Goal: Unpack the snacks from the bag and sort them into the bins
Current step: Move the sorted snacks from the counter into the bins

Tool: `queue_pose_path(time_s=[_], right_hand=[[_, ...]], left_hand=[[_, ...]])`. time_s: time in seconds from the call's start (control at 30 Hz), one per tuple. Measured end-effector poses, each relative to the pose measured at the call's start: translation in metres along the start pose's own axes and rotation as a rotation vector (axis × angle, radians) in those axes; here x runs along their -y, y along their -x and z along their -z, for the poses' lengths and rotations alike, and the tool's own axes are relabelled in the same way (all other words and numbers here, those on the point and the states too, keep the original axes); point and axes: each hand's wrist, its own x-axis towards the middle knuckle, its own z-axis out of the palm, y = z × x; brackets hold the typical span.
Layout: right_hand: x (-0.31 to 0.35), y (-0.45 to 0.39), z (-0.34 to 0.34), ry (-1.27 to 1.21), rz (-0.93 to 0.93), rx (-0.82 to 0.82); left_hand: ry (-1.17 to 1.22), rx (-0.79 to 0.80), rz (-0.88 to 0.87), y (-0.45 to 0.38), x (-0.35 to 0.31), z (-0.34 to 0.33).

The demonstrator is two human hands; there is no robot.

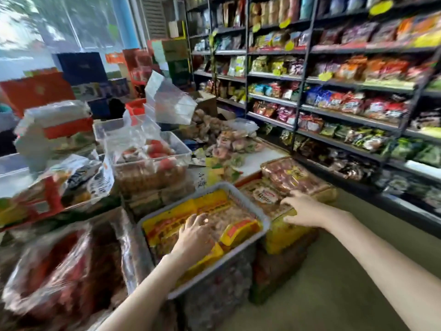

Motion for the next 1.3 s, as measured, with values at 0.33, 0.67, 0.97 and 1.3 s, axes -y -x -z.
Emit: queue_pose_path(time_s=[0.33, 0.67, 0.97, 1.3], right_hand=[[-0.105, -0.217, 0.030, 0.006, 0.058, 0.100], [-0.057, -0.393, 0.032, 0.164, 0.249, 0.277], [0.028, -0.540, -0.007, -0.284, 0.355, 0.311], [0.012, -0.553, -0.022, -0.492, 0.358, -0.040]], left_hand=[[0.041, 0.146, 0.244, -0.264, -0.030, -0.070], [0.022, 0.101, 0.437, -0.290, 0.011, -0.056], [0.004, 0.077, 0.498, -0.298, 0.033, -0.060], [0.133, -0.060, 0.554, -0.341, 0.036, -0.063]])
